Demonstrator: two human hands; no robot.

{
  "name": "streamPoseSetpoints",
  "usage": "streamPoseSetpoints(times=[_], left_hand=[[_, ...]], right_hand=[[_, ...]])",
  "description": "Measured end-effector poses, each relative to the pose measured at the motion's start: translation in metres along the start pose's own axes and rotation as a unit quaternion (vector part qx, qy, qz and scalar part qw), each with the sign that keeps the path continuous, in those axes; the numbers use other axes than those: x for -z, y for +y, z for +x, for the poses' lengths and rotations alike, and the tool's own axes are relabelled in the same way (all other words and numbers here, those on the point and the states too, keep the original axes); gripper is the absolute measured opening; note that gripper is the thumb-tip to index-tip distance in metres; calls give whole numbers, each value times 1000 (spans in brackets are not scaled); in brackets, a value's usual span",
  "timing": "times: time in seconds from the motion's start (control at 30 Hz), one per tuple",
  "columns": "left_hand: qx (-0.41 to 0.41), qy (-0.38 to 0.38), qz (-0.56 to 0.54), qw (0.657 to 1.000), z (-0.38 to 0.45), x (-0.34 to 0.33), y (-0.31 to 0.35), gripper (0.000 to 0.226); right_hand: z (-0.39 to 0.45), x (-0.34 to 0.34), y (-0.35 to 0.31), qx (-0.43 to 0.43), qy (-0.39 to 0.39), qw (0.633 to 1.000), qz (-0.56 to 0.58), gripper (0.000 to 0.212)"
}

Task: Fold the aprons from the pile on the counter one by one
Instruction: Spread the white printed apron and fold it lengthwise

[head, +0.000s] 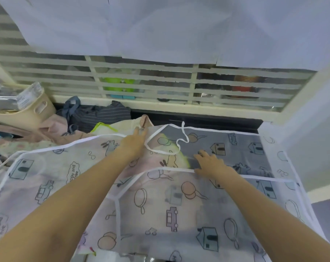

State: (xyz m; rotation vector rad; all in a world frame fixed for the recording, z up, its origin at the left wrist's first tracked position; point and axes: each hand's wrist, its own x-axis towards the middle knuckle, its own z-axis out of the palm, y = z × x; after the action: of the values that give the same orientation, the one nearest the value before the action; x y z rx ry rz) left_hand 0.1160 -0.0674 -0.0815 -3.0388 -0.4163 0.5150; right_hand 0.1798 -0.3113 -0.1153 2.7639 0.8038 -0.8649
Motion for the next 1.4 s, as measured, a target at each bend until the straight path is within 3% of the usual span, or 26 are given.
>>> streamPoseSetpoints(times=[0.13,0.17,0.27,0.33,0.4,0.5,0.57,0.67,0.73,0.83,0.9,0.97,1.03,1.17,1.27,1.33,1.4], left_hand=[[61,-37,-24,997,35,-8,-11,86],[61,-48,-23,997,41,-7,-14,75],[34,-62,-124,990,56,-1,-24,11],[14,-20,-255,967,61,8,-36,20],[-5,85,-340,937,61,25,-50,23],[-78,280,-255,922,50,40,-66,26],[-139,354,-172,908,43,44,-76,28],[-224,379,-82,894,31,45,-89,24],[-258,373,-58,889,24,45,-91,28],[-307,349,-44,884,14,49,-84,35],[-331,353,-31,874,10,53,-81,31],[-315,355,-39,879,4,56,-82,19],[-239,371,-88,893,-2,58,-92,17],[-16,370,-190,909,-5,55,-115,22],[31,323,-233,917,-2,51,-116,20],[40,321,-259,910,6,54,-109,24],[64,338,-286,895,16,60,-101,29]], right_hand=[[35,9,14,9,18,999,50,51],[41,14,18,13,19,998,53,55],[63,30,26,5,6,999,36,74],[76,38,27,-5,5,999,32,89],[89,43,29,-6,16,998,55,103],[102,53,35,5,22,990,142,119],[106,59,38,23,66,986,149,117],[108,69,31,70,194,967,148,96],[106,81,20,113,230,955,149,91],[103,100,-3,157,175,952,197,92],[102,106,-20,151,88,962,211,73],[95,108,-32,108,14,978,179,37],[86,110,-32,49,-2,981,187,9],[61,117,-5,-16,-35,963,267,15],[37,137,8,-30,-58,961,269,11],[27,156,17,-72,4,975,208,5],[25,169,25,-103,137,975,138,11]])
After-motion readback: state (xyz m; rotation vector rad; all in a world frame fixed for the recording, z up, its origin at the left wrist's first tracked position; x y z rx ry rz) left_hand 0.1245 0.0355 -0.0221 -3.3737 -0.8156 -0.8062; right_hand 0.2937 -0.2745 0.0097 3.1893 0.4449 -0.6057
